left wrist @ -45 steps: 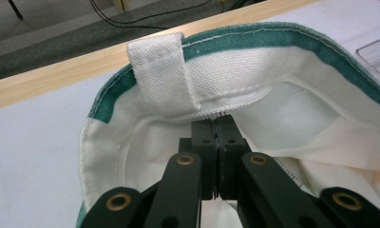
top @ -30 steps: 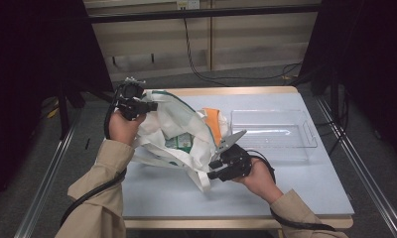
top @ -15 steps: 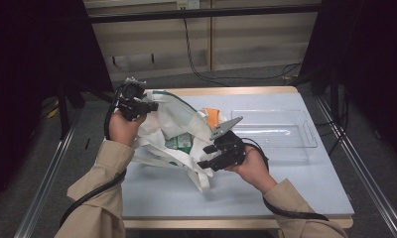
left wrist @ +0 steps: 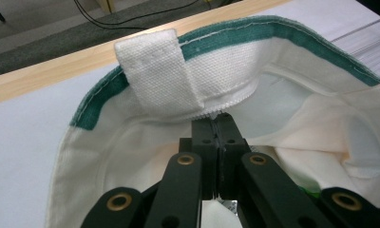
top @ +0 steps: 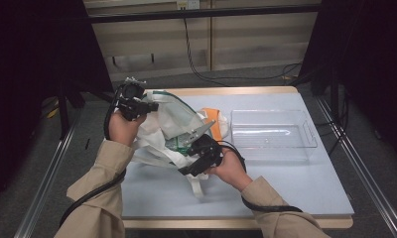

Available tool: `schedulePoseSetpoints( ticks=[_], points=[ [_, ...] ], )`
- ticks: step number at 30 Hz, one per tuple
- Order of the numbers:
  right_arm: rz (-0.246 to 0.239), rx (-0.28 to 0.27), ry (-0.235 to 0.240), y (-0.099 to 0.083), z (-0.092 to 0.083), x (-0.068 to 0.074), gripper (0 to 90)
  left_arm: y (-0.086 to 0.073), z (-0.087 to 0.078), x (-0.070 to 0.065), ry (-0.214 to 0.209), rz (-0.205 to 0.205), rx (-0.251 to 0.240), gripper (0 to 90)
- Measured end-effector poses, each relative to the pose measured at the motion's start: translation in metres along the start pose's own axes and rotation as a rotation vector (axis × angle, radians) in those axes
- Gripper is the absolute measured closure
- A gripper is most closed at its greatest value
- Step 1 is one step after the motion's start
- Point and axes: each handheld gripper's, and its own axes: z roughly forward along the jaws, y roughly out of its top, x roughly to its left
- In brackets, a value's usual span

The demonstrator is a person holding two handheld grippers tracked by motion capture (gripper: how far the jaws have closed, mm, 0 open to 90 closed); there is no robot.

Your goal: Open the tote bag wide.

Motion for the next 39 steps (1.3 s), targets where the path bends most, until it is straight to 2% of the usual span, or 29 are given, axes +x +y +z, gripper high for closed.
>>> schedulePoseSetpoints(
  ticks=[1,2,4,5,7,9,10,11,15,21,22,23,25,26,28,29,32,39],
  points=[
    [0.005,0.002,0.014,0.001,0.002,0.001,39.0,0.000,0.000,0.000,0.000,0.001,0.000,89.6],
    [-0.010,0.001,0.025,0.002,0.003,0.001,44.9,0.000,0.000,0.000,0.003,0.006,0.005,89.7],
    [-0.004,0.007,0.025,0.004,0.004,0.003,58.6,0.000,0.000,0.000,0.000,-0.005,-0.001,89.7],
    [-0.010,0.006,0.043,0.005,0.005,0.003,64.5,0.001,0.000,0.001,0.000,-0.003,0.002,89.7],
    [-0.013,0.010,0.047,0.005,0.006,0.004,74.5,0.001,0.000,0.001,0.001,-0.010,-0.003,89.7],
    [-0.035,0.031,0.053,0.003,0.008,0.006,79.4,0.001,0.001,0.002,0.001,-0.004,0.002,89.7],
    [-0.040,0.040,0.057,0.002,0.009,0.007,81.8,0.001,0.001,0.003,0.003,-0.012,-0.001,89.7],
    [-0.052,0.052,0.072,0.000,0.011,0.008,83.9,0.001,0.003,0.002,0.005,-0.037,-0.014,89.6],
    [-0.072,0.073,0.086,-0.007,0.014,0.015,85.7,0.004,0.005,0.004,0.012,-0.028,-0.005,89.8],
    [-0.073,0.075,0.099,-0.016,0.012,0.019,86.5,0.007,0.011,0.005,0.017,-0.043,-0.002,89.7],
    [-0.073,0.076,0.101,-0.017,0.012,0.019,86.6,0.007,0.012,0.006,0.019,-0.031,0.002,89.7],
    [-0.068,0.079,0.108,-0.019,0.011,0.019,86.7,0.007,0.013,0.005,0.023,-0.042,-0.001,89.7],
    [-0.066,0.087,0.106,-0.022,0.011,0.020,86.8,0.007,0.015,0.006,0.024,-0.032,0.010,89.8],
    [-0.063,0.084,0.108,-0.024,0.012,0.021,86.8,0.006,0.017,0.007,0.024,-0.040,0.004,89.8],
    [-0.065,0.090,0.111,-0.028,0.013,0.022,87.0,0.005,0.020,0.009,0.033,-0.028,0.022,89.8],
    [-0.062,0.092,0.113,-0.029,0.013,0.023,87.0,0.004,0.023,0.009,0.031,-0.043,0.015,89.8],
    [-0.060,0.094,0.110,-0.032,0.014,0.026,87.1,0.003,0.028,0.012,0.029,-0.044,0.026,89.8],
    [-0.066,0.113,0.131,-0.039,0.018,0.037,87.3,0.003,0.042,0.013,0.039,-0.024,0.055,90.0]
  ],
)
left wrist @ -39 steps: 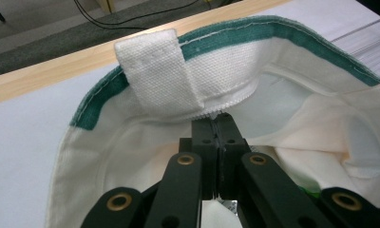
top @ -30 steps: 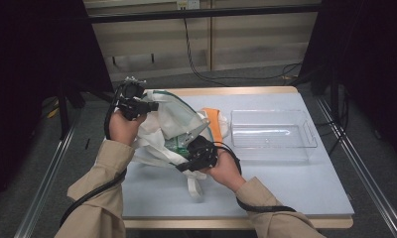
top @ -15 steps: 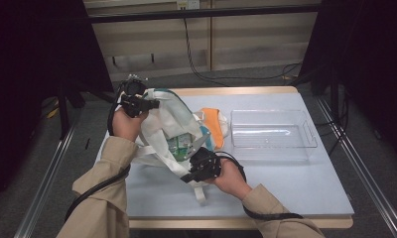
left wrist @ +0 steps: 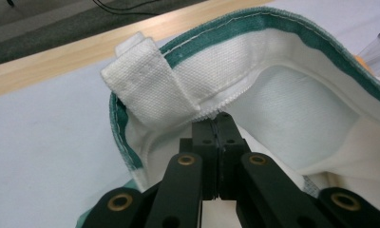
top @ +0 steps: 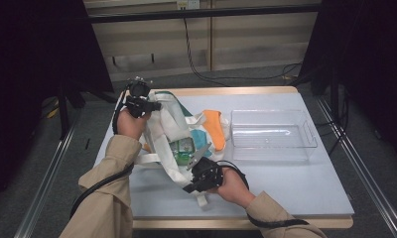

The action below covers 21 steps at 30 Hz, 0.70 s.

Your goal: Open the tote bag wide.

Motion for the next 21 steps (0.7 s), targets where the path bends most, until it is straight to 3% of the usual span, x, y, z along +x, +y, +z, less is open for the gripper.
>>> schedulePoseSetpoints(
  ticks=[4,7,10,13,16,21],
  points=[
    [0.007,-0.005,0.010,-0.004,0.001,0.004,87.4,-0.004,0.008,0.002,0.004,-0.025,-0.008,90.0],
    [0.009,-0.003,0.024,-0.006,0.000,0.007,87.4,-0.006,0.009,0.004,0.009,-0.017,-0.002,90.0],
    [-0.002,0.010,0.019,-0.008,0.000,0.010,87.3,-0.008,0.011,0.007,-0.008,-0.036,0.007,90.0],
    [0.025,-0.008,0.021,-0.007,-0.004,0.007,86.3,-0.010,0.009,0.006,-0.016,-0.034,0.000,90.0],
    [0.026,-0.038,0.002,-0.005,-0.009,0.005,78.8,-0.010,0.005,0.005,-0.029,-0.026,-0.003,89.9],
    [0.027,-0.036,-0.026,0.001,-0.023,0.003,56.6,-0.014,-0.003,0.003,-0.055,-0.023,-0.013,88.3]
  ],
)
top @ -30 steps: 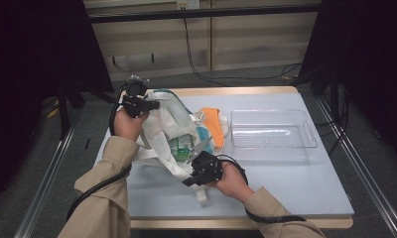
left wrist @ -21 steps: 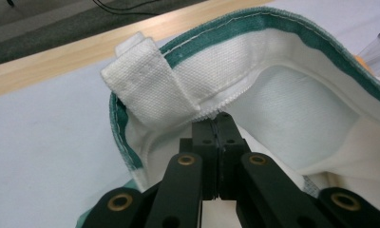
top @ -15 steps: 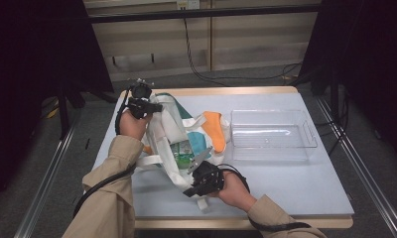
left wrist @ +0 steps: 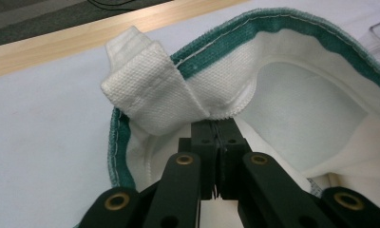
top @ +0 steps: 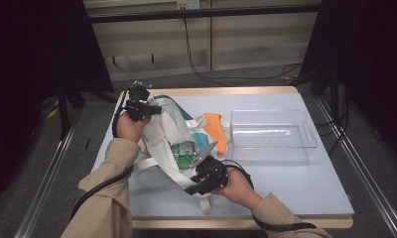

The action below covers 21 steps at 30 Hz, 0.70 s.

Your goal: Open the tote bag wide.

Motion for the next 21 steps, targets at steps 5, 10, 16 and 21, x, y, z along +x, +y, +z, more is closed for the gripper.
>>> schedulePoseSetpoints(
  ticks=[5,10,16,21],
  points=[
    [-0.017,-0.009,-0.026,0.007,-0.017,-0.005,46.2,-0.008,-0.007,-0.003,-0.020,0.022,0.014,76.4],
    [-0.001,-0.063,-0.076,0.012,-0.035,-0.014,44.4,-0.015,-0.013,-0.008,-0.050,0.055,0.037,66.9],
    [-0.020,-0.076,-0.142,0.019,-0.038,-0.022,46.3,-0.024,-0.014,-0.025,-0.050,0.095,0.034,53.8],
    [-0.014,-0.054,-0.175,0.017,-0.035,-0.026,49.6,-0.036,0.000,-0.032,-0.037,0.127,0.059,42.6]
  ],
)
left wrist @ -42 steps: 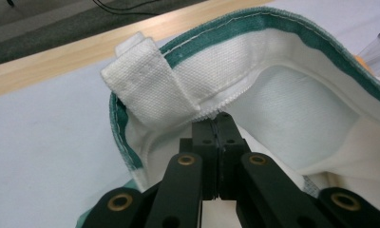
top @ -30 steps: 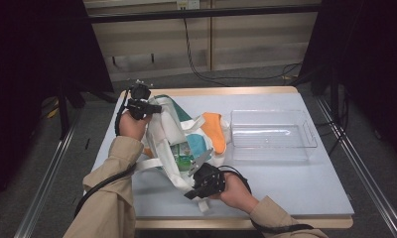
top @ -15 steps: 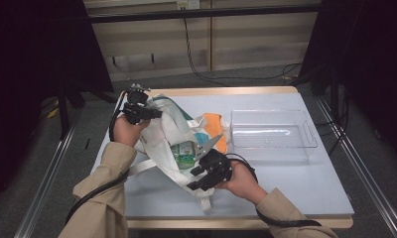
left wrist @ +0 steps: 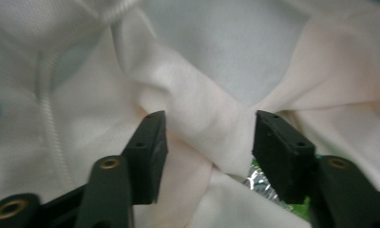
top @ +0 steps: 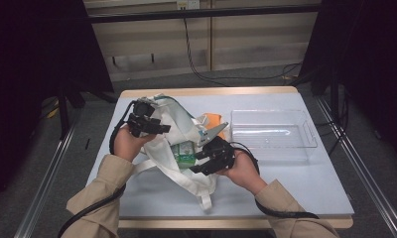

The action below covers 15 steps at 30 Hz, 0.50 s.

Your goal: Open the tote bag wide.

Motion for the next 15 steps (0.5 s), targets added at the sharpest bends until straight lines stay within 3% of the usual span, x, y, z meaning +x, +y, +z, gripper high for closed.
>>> schedulePoseSetpoints(
  ticks=[4,7,12,15],
  points=[
    [0.015,-0.008,-0.035,-0.005,-0.004,-0.005,51.7,-0.004,0.008,0.003,-0.003,-0.020,-0.004,43.3],
    [0.042,-0.008,-0.083,-0.011,-0.009,-0.013,52.9,-0.005,0.010,0.005,0.002,-0.003,-0.001,44.1],
    [0.120,-0.024,-0.143,-0.026,-0.018,-0.030,57.1,-0.006,0.013,0.008,0.003,-0.002,-0.002,45.6],
    [0.145,-0.004,-0.184,-0.033,-0.019,-0.037,59.0,-0.008,0.016,0.008,0.006,-0.013,-0.001,45.4]
  ],
)
